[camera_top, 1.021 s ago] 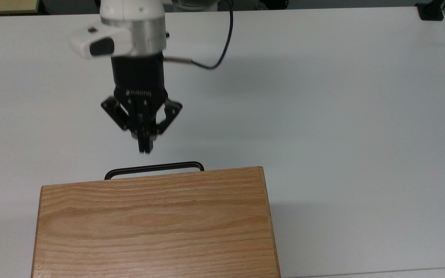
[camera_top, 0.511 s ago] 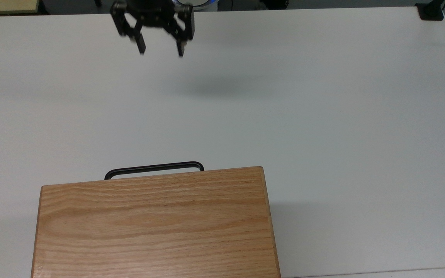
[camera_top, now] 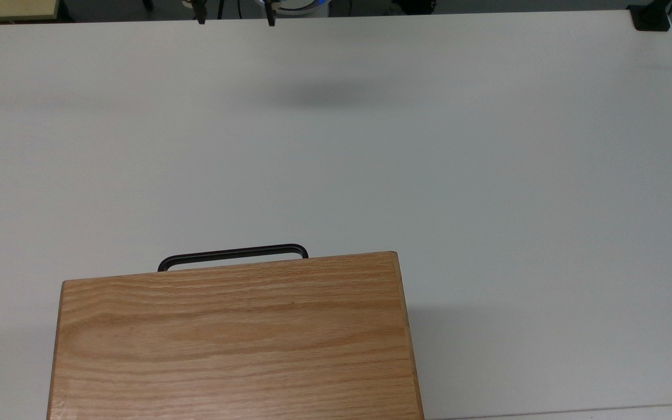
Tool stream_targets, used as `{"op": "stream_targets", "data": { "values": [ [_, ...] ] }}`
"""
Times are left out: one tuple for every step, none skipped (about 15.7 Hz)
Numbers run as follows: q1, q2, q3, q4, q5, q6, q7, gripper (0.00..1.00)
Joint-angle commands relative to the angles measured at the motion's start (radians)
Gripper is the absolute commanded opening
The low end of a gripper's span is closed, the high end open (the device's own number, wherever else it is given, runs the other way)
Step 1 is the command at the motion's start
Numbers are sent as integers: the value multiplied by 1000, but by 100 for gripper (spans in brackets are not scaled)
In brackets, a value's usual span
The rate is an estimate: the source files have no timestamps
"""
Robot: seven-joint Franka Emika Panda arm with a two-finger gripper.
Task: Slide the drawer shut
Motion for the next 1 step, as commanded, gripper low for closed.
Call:
{"op": "stream_targets", "data": {
  "values": [
    [6, 5, -3, -11, -14, -14, -22, 100]
  ]
}}
